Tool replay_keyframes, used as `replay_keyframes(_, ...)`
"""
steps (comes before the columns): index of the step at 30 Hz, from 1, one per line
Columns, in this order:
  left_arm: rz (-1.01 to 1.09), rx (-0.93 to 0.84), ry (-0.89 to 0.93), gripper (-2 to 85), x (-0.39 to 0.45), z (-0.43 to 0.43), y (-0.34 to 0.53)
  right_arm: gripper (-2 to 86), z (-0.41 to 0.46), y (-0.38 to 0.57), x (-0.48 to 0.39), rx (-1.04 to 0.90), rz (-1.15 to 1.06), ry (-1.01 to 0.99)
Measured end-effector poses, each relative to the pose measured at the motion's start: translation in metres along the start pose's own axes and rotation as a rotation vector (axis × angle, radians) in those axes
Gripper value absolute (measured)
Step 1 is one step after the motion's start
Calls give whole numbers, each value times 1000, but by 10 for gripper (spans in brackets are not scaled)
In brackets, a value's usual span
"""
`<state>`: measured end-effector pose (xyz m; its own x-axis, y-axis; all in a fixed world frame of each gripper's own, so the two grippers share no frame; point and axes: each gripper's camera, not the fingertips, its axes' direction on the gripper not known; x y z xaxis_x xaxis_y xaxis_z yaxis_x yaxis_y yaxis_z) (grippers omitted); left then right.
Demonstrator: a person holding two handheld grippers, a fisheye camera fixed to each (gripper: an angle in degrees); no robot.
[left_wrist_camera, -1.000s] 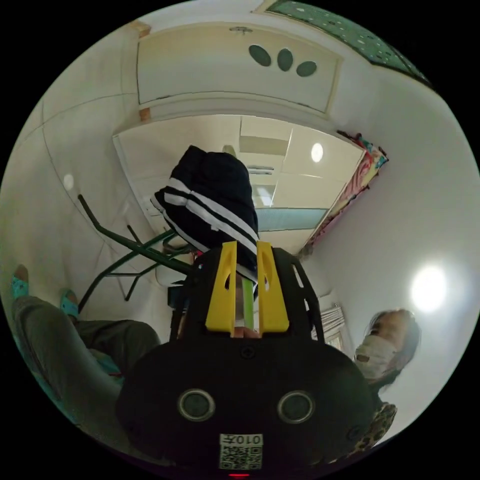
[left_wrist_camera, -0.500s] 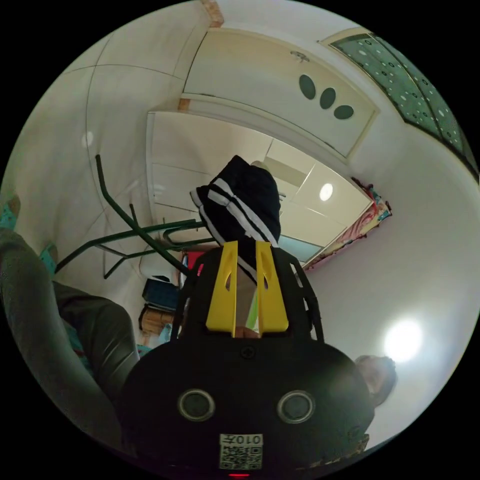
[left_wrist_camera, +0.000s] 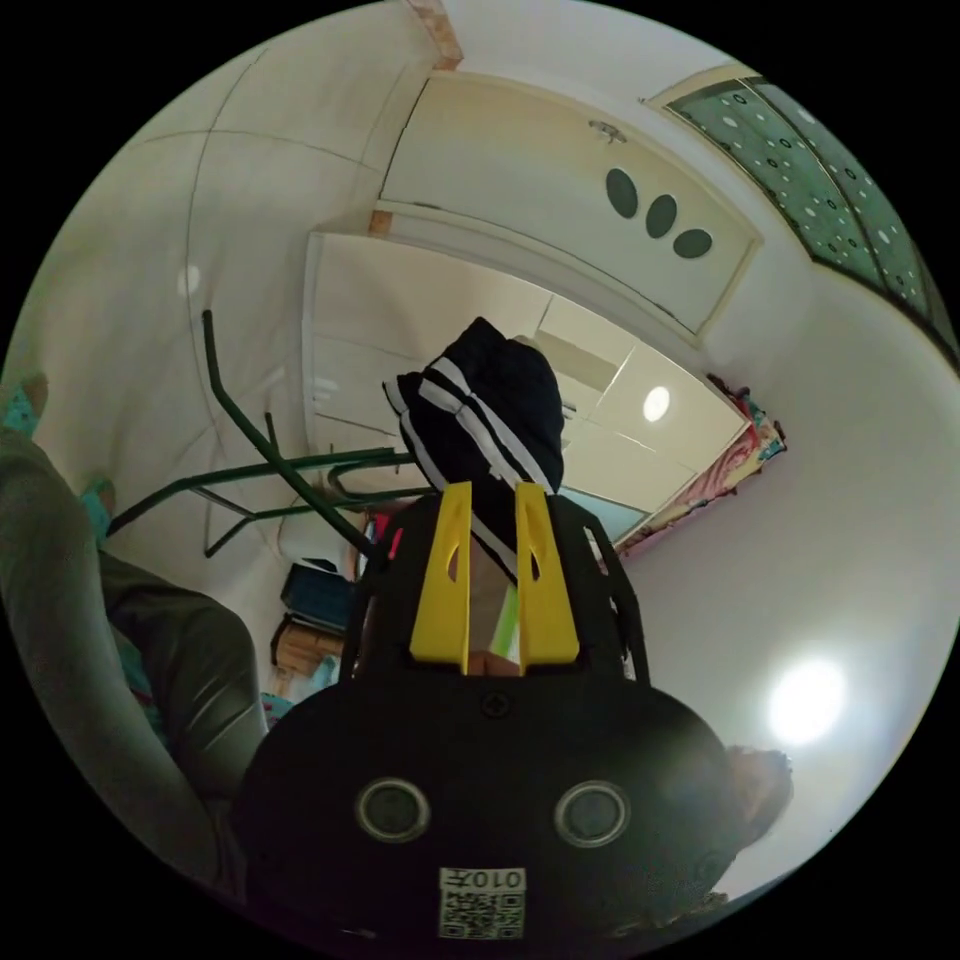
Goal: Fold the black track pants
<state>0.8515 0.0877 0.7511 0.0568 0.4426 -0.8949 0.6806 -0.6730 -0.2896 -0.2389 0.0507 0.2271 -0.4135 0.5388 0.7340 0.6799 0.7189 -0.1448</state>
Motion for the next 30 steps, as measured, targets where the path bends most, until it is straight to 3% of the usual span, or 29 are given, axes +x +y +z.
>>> replay_keyframes(9, 16, -6, 12, 32, 7, 46, 7, 27, -5, 20, -9, 6, -16, -20)
replay_keyframes(17, 186, 8, 8, 5, 62, 73, 21, 31, -11, 33, -15, 8, -13, -77)
replay_keyframes(22, 400, -65, -23, 2, 125, 117, 45, 60, -10, 49, -62, -19, -191, 0)
replay_keyframes(26, 480, -108, -41, 1, 154, 156, 56, 84, 24, 70, -128, -200, -416, -115)
replay_keyframes(28, 510, -101, -56, 1, 168, 177, 64, 81, 47, 85, -161, -289, -548, -27)
replay_keyframes(30, 536, -107, -54, 1, 177, 192, 68, 62, 69, 102, -196, -296, -689, 298)
